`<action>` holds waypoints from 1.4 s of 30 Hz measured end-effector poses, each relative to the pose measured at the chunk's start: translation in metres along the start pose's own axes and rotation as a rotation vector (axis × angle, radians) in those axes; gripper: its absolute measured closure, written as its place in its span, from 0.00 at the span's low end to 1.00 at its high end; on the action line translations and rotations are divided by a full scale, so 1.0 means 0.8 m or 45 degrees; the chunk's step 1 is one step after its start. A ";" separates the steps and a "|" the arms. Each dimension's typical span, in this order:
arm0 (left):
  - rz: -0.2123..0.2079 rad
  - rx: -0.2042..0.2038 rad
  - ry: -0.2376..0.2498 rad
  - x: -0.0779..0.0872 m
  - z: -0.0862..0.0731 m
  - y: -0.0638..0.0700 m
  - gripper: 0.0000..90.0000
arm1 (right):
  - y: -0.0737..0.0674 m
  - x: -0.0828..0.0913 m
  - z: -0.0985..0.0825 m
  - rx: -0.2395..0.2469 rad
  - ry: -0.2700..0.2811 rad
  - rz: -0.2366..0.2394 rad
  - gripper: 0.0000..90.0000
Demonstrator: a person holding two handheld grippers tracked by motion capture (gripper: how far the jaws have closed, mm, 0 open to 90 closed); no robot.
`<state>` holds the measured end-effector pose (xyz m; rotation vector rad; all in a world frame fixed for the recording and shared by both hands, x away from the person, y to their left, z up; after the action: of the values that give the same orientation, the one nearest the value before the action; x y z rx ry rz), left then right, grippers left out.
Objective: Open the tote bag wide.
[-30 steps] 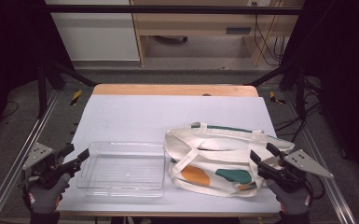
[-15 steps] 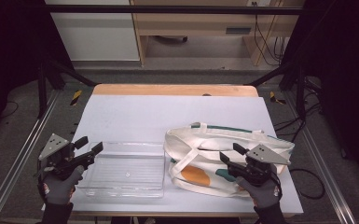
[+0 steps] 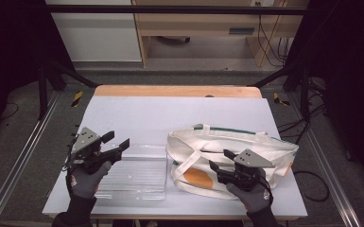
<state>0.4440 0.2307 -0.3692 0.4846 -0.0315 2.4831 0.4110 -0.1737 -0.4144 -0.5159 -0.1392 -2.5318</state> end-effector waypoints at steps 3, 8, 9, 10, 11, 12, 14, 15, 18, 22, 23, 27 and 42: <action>-0.016 -0.012 -0.009 -0.015 0.008 0.011 0.38 | -0.005 -0.007 -0.002 0.022 -0.007 0.006 0.36; -0.050 -0.036 -0.012 -0.038 0.028 0.033 0.37 | -0.013 -0.017 -0.005 0.059 -0.025 0.008 0.36; -0.050 -0.036 -0.012 -0.038 0.028 0.033 0.37 | -0.014 -0.018 -0.006 0.061 -0.026 0.007 0.37; -0.060 -0.041 -0.013 -0.042 0.032 0.038 0.37 | -0.014 -0.018 -0.006 0.061 -0.026 0.007 0.37; -0.068 -0.041 -0.013 -0.045 0.036 0.041 0.37 | -0.014 -0.019 -0.006 0.067 -0.026 0.006 0.38; -0.081 -0.038 -0.014 -0.052 0.042 0.045 0.36 | -0.014 -0.020 -0.007 0.072 -0.033 0.012 0.40; -0.093 -0.038 -0.019 -0.059 0.049 0.050 0.36 | -0.015 -0.021 -0.007 0.077 -0.043 0.012 0.44; -0.096 -0.041 -0.023 -0.063 0.052 0.053 0.36 | -0.015 -0.021 -0.007 0.084 -0.046 0.013 0.46; -0.107 -0.050 -0.033 -0.071 0.057 0.059 0.36 | -0.018 -0.022 -0.008 0.108 -0.067 -0.001 0.55; -0.125 -0.073 -0.056 -0.089 0.067 0.073 0.36 | -0.017 -0.024 -0.008 0.113 -0.088 -0.013 0.72; -0.141 -0.078 -0.066 -0.096 0.069 0.078 0.36 | -0.017 -0.024 -0.008 0.113 -0.088 -0.013 0.72; -0.173 -0.104 -0.112 -0.125 0.072 0.098 0.38 | -0.015 -0.023 -0.009 0.110 -0.094 0.008 0.88; -0.217 -0.117 -0.350 -0.173 0.047 0.110 0.78 | -0.015 -0.011 -0.010 0.079 -0.125 0.107 0.99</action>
<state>0.5109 0.0766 -0.3748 0.7531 -0.2046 2.2226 0.4086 -0.1611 -0.4253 -0.6083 -0.2270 -2.4133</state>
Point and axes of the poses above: each handheld gripper's, and its own axes: x roughly backward along the jaws, z roughly out of its top, y roughly to its right, the point moved 1 cm from there along -x, roughly forward along the jaws, and after that the axes turned 4 degrees about -z, right-handed, at the moved point
